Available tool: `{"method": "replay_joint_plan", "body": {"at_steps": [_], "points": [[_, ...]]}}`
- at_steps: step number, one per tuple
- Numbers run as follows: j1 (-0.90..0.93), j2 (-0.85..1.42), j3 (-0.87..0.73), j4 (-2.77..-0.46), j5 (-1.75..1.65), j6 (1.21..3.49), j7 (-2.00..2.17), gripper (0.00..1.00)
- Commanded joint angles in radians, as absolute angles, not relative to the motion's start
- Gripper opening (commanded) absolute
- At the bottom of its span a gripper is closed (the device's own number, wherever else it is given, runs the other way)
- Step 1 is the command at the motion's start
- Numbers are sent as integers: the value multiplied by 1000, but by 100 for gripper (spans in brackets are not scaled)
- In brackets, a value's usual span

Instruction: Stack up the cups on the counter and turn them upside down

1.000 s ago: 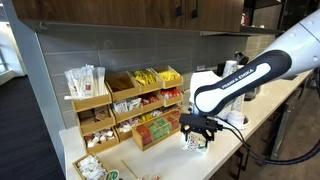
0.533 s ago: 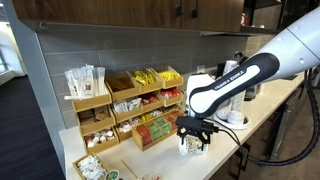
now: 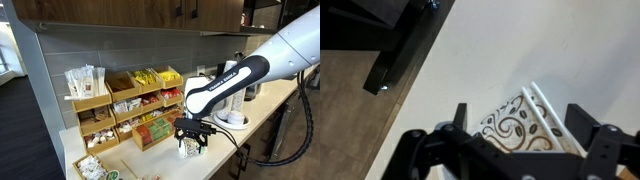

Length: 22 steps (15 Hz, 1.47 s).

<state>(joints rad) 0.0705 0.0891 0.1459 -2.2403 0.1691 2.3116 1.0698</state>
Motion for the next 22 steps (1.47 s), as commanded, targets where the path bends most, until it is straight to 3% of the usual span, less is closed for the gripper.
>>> {"method": "replay_joint_plan", "body": {"at_steps": [1,11,22], "points": [[88,115,130,-2224,221,2323,1012,100],[72,-6,106,-2296,353,2336,961,100],[43,-15,51,-2373,323,2408,1355,100]]}}
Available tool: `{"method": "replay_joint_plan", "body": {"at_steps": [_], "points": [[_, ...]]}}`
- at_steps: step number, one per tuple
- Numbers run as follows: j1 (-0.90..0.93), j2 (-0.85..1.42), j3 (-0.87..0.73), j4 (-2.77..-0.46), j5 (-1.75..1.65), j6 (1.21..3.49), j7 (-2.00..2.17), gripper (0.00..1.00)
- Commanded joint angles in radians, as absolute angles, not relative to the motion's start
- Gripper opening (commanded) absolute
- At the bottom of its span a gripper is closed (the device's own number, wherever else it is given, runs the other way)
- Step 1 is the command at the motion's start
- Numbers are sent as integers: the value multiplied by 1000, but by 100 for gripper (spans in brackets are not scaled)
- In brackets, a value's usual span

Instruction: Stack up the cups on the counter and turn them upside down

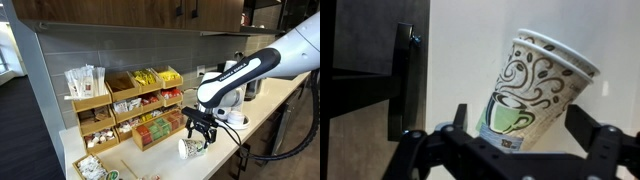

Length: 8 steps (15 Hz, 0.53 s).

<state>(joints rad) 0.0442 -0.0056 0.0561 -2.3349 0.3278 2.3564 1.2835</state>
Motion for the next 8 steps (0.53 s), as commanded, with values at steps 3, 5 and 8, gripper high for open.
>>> {"method": "replay_joint_plan", "body": {"at_steps": [3,5,8], "points": [[43,1,49,-2389,310,2468,1425,100],[42,6,47,-2400,308,2486,1456,100],[43,14,46,-2410,296,2489,1494,100]]}}
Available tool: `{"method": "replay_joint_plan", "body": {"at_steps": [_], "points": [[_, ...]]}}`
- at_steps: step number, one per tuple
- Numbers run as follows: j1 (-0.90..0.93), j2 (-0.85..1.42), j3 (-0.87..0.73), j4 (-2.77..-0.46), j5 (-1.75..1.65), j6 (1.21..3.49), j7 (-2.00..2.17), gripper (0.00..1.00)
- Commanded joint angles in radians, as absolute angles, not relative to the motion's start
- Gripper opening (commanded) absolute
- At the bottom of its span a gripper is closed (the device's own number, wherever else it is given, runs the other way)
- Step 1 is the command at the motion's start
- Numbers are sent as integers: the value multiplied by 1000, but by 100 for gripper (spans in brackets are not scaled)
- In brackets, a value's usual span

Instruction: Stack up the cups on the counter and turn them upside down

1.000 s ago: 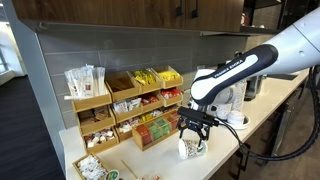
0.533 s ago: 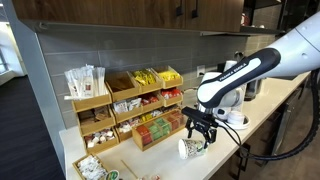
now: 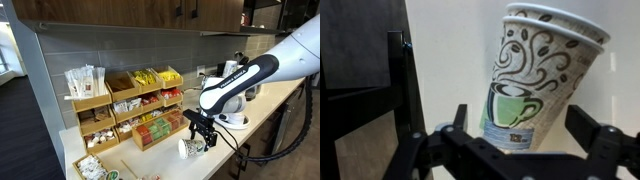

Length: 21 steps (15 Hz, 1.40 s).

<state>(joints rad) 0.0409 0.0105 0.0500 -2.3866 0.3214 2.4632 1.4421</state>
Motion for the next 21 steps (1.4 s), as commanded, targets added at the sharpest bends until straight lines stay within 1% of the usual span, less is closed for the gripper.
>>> {"method": "replay_joint_plan", "body": {"at_steps": [1,5,10,11,12,13,14,17,21], "points": [[43,17,46,-2412,282,2492,1509,100],[45,30,46,-2410,272,2496,1532,100],[45,34,42,-2412,246,2494,1562,92],[45,35,41,-2412,239,2492,1569,86],[45,35,41,-2412,232,2491,1575,83],[44,36,40,-2413,227,2492,1575,76],[44,36,40,-2414,222,2492,1578,65],[43,31,41,-2416,229,2493,1567,44],[41,10,38,-2427,222,2489,1567,42]]}}
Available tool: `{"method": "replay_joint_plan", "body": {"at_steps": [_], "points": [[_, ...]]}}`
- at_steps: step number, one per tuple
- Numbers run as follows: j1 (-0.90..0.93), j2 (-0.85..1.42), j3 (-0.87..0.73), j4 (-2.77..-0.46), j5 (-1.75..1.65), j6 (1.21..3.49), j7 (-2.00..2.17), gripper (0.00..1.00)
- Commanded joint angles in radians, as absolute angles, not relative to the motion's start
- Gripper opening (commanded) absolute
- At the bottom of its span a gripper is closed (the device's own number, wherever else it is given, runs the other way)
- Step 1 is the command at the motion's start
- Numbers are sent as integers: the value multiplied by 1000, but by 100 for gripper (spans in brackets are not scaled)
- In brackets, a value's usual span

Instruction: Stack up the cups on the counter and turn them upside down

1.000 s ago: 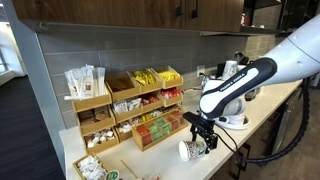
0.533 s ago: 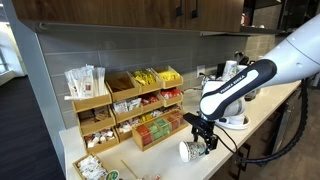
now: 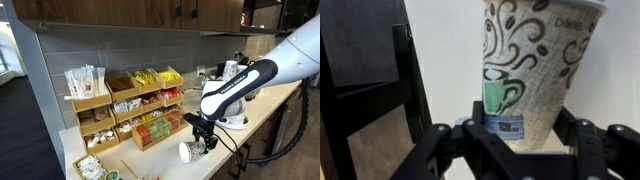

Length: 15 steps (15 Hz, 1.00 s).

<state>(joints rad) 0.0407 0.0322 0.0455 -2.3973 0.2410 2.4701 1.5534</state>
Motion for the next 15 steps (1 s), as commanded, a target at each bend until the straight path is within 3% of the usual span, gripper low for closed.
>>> {"method": "replay_joint_plan", "body": {"at_steps": [1,15], "points": [[40,2,36,-2430,215,2488,1569,42],[-41,-380,69,-2523,-312,2373,1322,42]]}}
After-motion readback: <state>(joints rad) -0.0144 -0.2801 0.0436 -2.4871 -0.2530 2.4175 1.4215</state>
